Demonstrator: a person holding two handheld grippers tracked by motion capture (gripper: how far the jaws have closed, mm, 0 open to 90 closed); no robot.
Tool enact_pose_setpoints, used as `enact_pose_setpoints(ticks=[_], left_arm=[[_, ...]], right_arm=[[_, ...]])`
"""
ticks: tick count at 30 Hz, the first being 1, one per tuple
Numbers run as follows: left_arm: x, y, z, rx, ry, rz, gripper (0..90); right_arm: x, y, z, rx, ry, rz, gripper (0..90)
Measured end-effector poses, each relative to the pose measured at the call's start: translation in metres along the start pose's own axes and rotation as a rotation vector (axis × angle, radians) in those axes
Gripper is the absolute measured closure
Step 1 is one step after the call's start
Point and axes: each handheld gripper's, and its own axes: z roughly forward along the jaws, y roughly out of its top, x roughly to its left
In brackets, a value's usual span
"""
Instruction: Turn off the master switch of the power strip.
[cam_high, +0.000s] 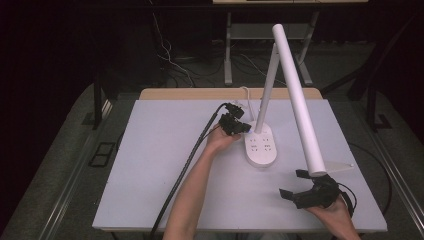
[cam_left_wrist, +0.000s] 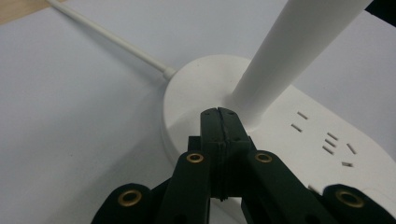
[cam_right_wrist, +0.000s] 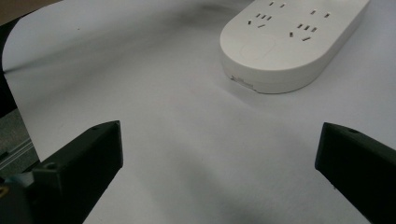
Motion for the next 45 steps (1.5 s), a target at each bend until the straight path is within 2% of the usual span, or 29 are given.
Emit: enact_pose_setpoints(ticks=[6,8,11,15,17,21,22,26,28,29,31,33,34,37,39,45], left_arm=[[-0.002,0.000,0.004,0.015,-0.007,-0.007,90.0],[-0.003,-0.001,0.007,0.007,-0.023,-0.025,90.0],[-0.003,-0.001,0.009,0.005,-0.036,-0.024,90.0],[-0.004,0.000,0.010,0.008,-0.030,-0.027,90.0],[-0.004,-0.001,0.011,0.000,-0.029,-0.043,90.0],[-0.005,-0.001,0.013,-0.008,-0.008,-0.049,90.0],[-0.005,-0.001,0.013,-0.012,-0.008,-0.068,90.0],[-0.001,-0.002,0.013,-0.021,-0.032,-0.081,90.0],[-0.003,0.000,0.013,-0.010,-0.021,-0.071,90.0],[-0.002,0.001,0.012,-0.003,-0.020,-0.052,90.0],[-0.001,0.001,0.011,-0.025,-0.038,-0.075,90.0],[-0.002,0.001,0.011,-0.035,-0.023,-0.060,90.0],[-0.001,0.002,0.009,-0.026,-0.026,-0.048,90.0],[-0.002,0.006,0.002,-0.071,-0.027,-0.060,90.0],[-0.001,0.010,-0.006,-0.087,-0.018,-0.052,90.0],[0.002,0.015,-0.025,-0.101,-0.020,-0.051,90.0]], right_arm=[[0.000,0.000,0.000,0.000,0.002,0.002,0.4],[0.000,0.000,0.000,0.000,0.001,0.001,0.4],[0.000,0.000,-0.001,-0.005,0.000,-0.003,0.4],[0.000,0.000,-0.003,-0.009,-0.003,-0.002,0.4],[0.001,0.000,-0.003,-0.011,-0.002,-0.002,0.4],[0.001,0.000,-0.003,-0.010,0.000,-0.004,0.4],[0.001,0.000,-0.003,-0.009,0.000,-0.004,0.4],[0.001,-0.001,-0.003,-0.010,-0.001,-0.002,0.4],[0.000,-0.001,-0.003,-0.010,-0.004,0.001,0.4],[-0.001,-0.001,-0.003,-0.010,-0.002,0.001,0.4],[-0.001,0.000,-0.002,-0.009,-0.002,0.002,0.4],[-0.001,0.000,-0.002,-0.011,-0.001,-0.003,0.4],[0.000,0.000,-0.002,-0.009,0.000,-0.001,0.4],[-0.001,0.000,-0.001,-0.006,0.001,-0.001,0.4],[-0.001,0.000,-0.001,-0.006,0.001,-0.001,0.4],[-0.001,0.000,-0.001,-0.004,0.000,-0.004,0.4]])
